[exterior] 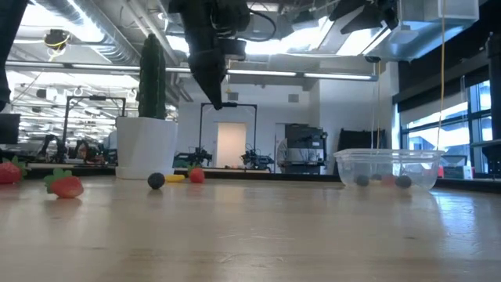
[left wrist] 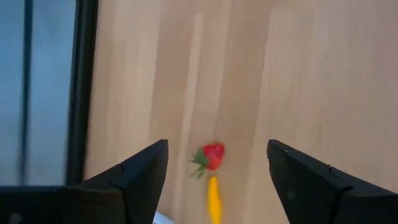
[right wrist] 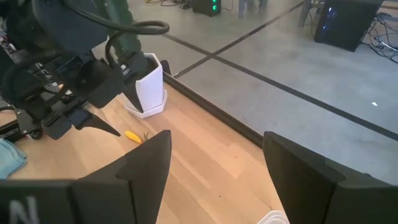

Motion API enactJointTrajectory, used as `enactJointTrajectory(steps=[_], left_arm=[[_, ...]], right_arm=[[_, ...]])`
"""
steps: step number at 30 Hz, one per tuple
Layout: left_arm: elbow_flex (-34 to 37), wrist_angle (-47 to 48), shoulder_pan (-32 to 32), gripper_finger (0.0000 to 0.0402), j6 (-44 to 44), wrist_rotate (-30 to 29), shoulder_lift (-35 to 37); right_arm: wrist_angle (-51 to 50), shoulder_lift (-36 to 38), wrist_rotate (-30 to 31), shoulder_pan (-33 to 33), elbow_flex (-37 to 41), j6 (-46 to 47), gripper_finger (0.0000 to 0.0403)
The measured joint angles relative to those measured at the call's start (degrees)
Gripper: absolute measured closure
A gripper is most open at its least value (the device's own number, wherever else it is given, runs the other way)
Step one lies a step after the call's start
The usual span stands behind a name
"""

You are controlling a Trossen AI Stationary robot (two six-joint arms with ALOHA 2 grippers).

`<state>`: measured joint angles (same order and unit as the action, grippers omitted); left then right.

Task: Pick and placing Produce into tupperware
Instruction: Put the top red strawberry into the transparent bin

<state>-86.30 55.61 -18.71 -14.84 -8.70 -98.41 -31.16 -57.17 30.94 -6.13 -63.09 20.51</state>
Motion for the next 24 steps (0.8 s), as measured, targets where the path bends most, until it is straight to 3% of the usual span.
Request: enactJointTrajectory(steps=[5, 12, 17, 24], left_arm=[[0.00, 0.51, 0.39, 0.0143, -12.41, -1.77, 0.00], [0.00, 2.23, -2.99, 0.0142, -24.08, 0.80, 0.00], [-0.02, 2.53, -5.74, 0.0147, -26.80, 2.98, -0.96], [0.00, 3.67, -6.72, 0.0147, -29.14, 3.26, -7.67]], right_arm=[[0.00, 0.00, 0.00, 0.00, 0.00, 0.01, 0.0148], [0.00, 0.00, 0.00, 0.00, 0.00, 0.30, 0.0148], [0.00, 0.00, -0.01, 0.00, 0.00, 1.80, 0.0148], [-0.02, 0.00, 0.00, -0.02, 0.00, 1.76, 0.0148]])
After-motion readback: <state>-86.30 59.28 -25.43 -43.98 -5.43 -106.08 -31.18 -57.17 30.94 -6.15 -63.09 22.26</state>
